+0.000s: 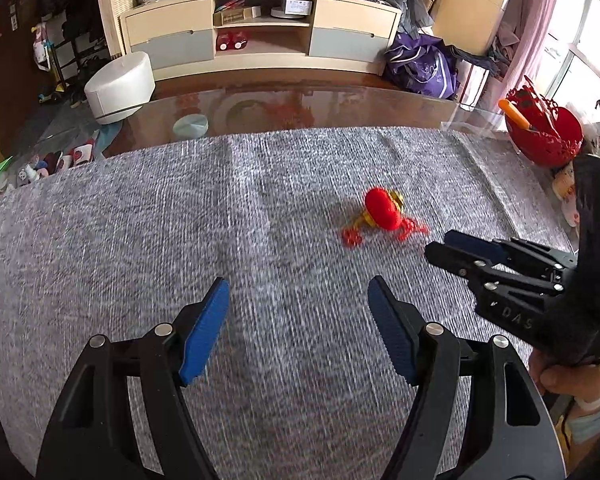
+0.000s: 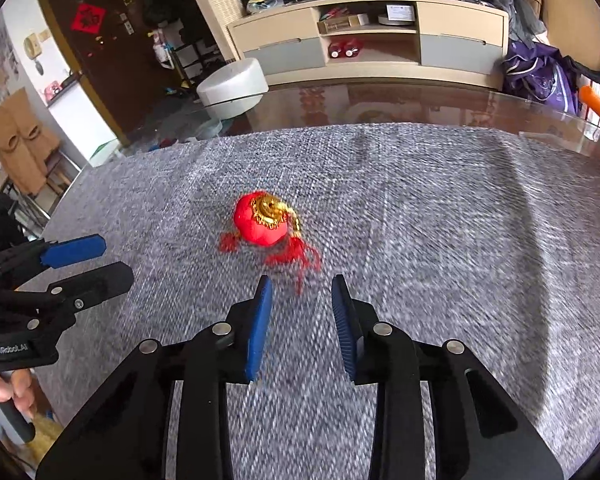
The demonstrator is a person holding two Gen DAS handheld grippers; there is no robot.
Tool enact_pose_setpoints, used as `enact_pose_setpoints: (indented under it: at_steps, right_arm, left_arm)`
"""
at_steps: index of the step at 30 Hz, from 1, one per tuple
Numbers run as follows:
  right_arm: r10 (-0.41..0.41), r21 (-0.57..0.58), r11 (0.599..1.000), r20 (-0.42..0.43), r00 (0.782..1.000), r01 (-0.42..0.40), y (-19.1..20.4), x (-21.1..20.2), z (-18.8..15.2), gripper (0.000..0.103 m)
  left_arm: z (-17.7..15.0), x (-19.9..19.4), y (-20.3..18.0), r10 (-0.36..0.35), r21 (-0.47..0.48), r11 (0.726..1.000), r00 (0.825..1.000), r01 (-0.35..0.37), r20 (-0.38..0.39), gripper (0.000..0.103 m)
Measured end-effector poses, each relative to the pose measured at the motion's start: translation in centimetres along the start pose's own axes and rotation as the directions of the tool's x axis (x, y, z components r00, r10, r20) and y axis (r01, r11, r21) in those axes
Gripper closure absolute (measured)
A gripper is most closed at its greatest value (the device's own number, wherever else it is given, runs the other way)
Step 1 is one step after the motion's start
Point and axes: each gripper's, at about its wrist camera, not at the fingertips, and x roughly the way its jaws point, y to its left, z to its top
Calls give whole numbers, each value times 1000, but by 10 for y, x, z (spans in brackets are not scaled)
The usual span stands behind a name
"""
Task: Collect trash
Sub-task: 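Grasp the red lantern ornament with the left tool while the right tool pinches its tassel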
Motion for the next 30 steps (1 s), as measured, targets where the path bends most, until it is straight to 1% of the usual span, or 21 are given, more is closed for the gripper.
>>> enact_pose_setpoints:
  at_steps: [2, 5, 6, 7, 8, 13, 24, 26, 28, 30]
  right_arm:
    - [1, -4, 1000, -3, 1000, -1, 1, 4, 2, 73]
    - [3, -11, 1000, -6, 1000, -3, 2, 10, 4, 77]
    - [0, -17, 1000, -4, 1000, 0, 3, 10, 5, 81]
    - [-4, -24, 1000, -4, 1000, 4, 3, 11, 5, 88]
    - [-3, -27, 1000, -6, 1000, 2, 3, 11, 5, 91]
    - [1, -27, 1000, -10, 1000, -2, -3, 8, 3, 101]
    - [3, 18, 1000, -19, 1000, -2, -24, 1, 1, 101]
    - [0, 25, 1000, -20, 1000, 1, -26, 0, 1, 101]
    - [-6, 27, 1000, -19, 1000, 7, -27, 0, 1, 101]
    - [-4, 30, 1000, -20, 1000, 5, -29, 0, 1, 101]
  left_arm:
    - [4, 3, 0, -6, 3, 1000, 1000, 6, -2, 35]
    - [8, 8, -1, -11, 3, 1000, 1000, 11, -2, 35]
    - [11, 10, -2, -14, 5, 1000, 1000, 14, -2, 35]
    - [12, 11, -3, -15, 6, 1000, 1000, 15, -3, 35]
    - [14, 13, -5, -17, 7, 1000, 1000, 17, -3, 35]
    - [25, 24, -15, -37, 16, 999, 999, 37, -3, 35]
    - [43, 54, -51, -102, 68, 992, 994, 104, -33, 36]
    - [44, 58, -55, -108, 73, 991, 993, 111, -41, 40]
    - [45, 65, -58, -113, 75, 990, 992, 117, -55, 49]
    - [45, 70, -57, -121, 67, 990, 991, 125, -63, 54]
